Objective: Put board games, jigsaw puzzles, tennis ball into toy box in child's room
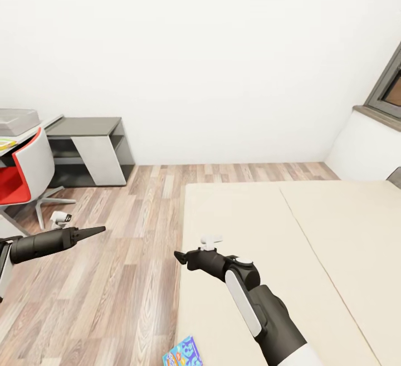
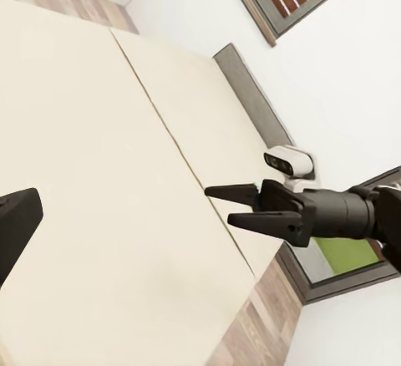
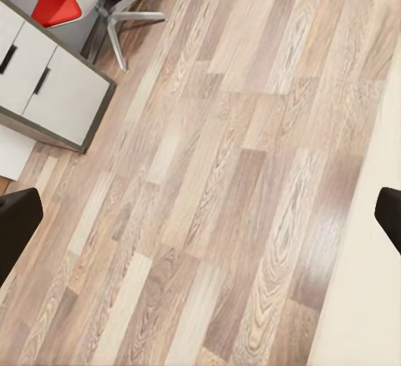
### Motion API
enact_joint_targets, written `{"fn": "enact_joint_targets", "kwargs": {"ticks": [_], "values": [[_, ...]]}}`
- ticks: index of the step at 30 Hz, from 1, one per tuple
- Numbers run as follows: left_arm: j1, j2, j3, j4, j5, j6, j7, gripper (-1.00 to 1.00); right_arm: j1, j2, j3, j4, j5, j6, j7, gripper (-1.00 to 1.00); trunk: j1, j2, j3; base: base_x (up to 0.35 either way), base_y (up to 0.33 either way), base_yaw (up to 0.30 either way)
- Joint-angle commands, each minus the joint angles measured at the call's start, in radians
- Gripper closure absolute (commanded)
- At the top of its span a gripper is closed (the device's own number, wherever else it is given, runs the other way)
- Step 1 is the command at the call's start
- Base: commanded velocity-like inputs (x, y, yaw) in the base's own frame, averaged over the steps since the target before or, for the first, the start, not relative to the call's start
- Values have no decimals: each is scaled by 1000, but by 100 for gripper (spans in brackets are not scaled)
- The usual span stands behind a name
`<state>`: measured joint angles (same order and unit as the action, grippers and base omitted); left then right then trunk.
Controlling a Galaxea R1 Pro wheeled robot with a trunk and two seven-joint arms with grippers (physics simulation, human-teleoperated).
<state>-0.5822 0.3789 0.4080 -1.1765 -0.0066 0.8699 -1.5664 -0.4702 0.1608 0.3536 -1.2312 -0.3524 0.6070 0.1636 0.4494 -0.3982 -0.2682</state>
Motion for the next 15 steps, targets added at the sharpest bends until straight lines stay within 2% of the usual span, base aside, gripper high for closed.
{"fn": "enact_joint_targets", "kwargs": {"ticks": [1,15], "values": [[-1,0,0,0,-1,11,-4,-100,-1,0,-1,0,-1,5,2,-100,1,-2,0,0,0,0],[-1,0,0,0,-1,11,-4,-100,-1,0,-1,5,1,3,2,-100,1,-2,23,0,0,0]]}}
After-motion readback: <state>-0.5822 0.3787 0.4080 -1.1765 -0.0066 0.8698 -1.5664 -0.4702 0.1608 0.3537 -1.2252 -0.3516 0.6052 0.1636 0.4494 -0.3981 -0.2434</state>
